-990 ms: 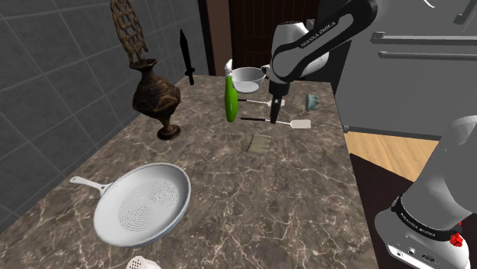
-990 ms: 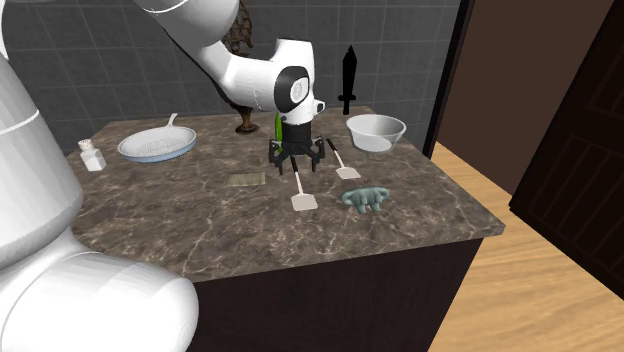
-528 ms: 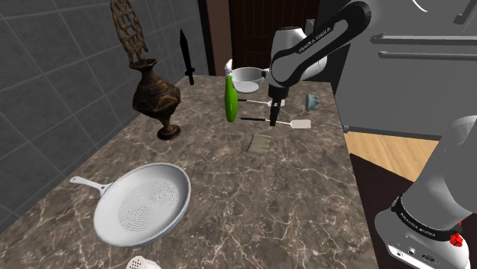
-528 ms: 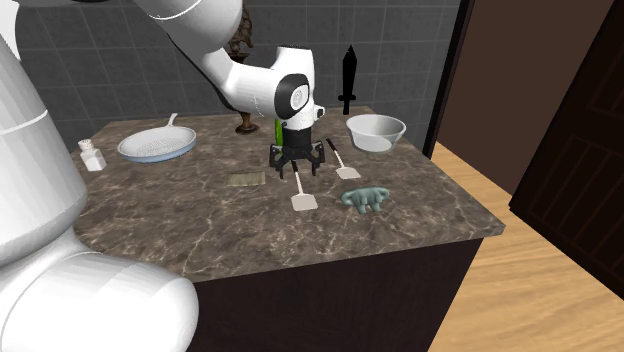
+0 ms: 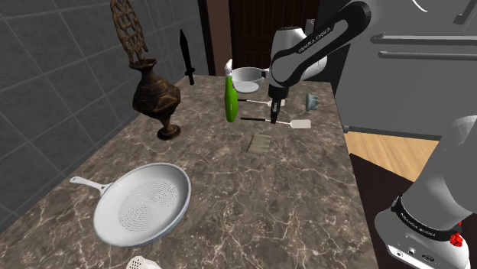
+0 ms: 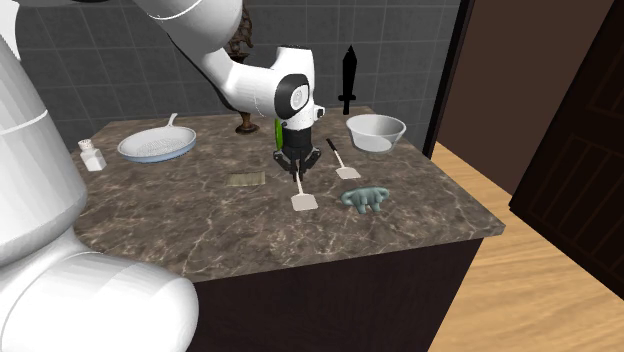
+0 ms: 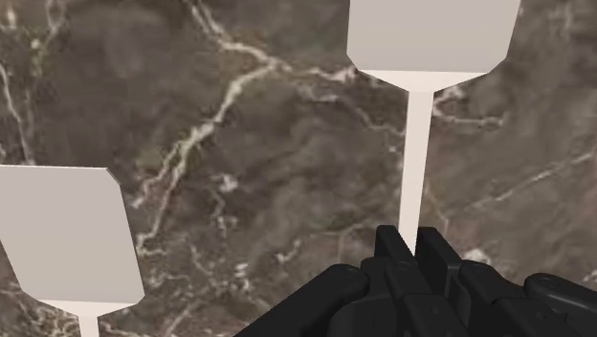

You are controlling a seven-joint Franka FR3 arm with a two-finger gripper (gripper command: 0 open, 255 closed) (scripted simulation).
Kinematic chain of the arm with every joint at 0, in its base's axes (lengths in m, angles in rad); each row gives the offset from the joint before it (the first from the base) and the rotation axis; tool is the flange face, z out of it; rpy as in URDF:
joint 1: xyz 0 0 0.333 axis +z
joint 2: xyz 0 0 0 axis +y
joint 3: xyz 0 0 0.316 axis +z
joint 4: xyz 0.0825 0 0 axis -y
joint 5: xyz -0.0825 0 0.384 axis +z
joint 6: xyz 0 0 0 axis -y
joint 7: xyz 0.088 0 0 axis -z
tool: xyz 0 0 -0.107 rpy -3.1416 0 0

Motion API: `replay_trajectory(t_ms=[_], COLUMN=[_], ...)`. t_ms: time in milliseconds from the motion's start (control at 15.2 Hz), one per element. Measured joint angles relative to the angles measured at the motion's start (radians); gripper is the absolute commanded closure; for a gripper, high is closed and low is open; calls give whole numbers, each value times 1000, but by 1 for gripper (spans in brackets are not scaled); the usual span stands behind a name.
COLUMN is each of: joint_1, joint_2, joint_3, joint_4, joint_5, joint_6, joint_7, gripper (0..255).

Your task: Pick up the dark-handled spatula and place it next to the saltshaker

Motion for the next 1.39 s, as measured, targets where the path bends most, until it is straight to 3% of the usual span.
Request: replay_trajectory(t_ms=[396,1386], joint_1=[0,0], joint_2=[-9,-116], joint_3=[0,2], joint_4=[8,99], joint_5=[-4,-40], joint_6=[-17,-212], joint_7=[4,33], gripper=[255,255])
